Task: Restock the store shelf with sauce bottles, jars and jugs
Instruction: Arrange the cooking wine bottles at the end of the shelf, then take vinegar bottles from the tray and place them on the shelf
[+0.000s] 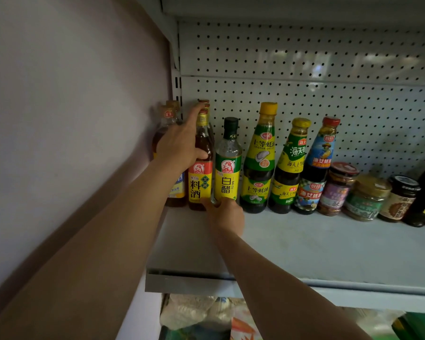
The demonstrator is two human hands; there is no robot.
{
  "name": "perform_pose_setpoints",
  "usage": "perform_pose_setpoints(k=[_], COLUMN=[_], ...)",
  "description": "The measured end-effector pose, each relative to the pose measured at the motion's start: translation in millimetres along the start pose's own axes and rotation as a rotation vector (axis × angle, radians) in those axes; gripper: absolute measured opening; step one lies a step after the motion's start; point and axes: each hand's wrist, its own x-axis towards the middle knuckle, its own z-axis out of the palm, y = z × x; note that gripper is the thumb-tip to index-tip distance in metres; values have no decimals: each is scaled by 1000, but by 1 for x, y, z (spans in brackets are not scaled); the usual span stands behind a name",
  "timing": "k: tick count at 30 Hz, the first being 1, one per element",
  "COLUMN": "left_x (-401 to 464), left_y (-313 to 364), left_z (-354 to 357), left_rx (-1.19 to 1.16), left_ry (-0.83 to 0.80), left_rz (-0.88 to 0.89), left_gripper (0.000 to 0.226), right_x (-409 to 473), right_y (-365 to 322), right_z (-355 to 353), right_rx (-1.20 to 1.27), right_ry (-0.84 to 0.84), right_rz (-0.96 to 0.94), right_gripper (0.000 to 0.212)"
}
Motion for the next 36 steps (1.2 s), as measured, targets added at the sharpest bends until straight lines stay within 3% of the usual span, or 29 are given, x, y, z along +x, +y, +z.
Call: perform_pose_setpoints(k=[8,13,16,19,26,36], left_x=[-3,-15,-35,-62,-169,-337], left_y=[4,21,33,39,43,75], left_z=[-1,-6,-9,-9,-13,18], left_rx=[71,106,43,-48,-109,-97], left_ry=[9,97,187,174,56,-32], left_rz=[-2,-55,-73,-156,-359,-556], left_gripper=[116,121,111,99,81,82], right_x=[-6,-13,-16,-19,-49,-131], right_y=[-1,4,10,16,29,81], right_z=[-15,-54,-88,-124,-187,-208], right_rx=[38,-9,-116,-210,-363,-339], right_ry=[-120,-233,-257,-270,-400,-598], right_rz=[-7,-120,-232,-324,-493,-655], right_gripper=[42,45,48,47,68,66])
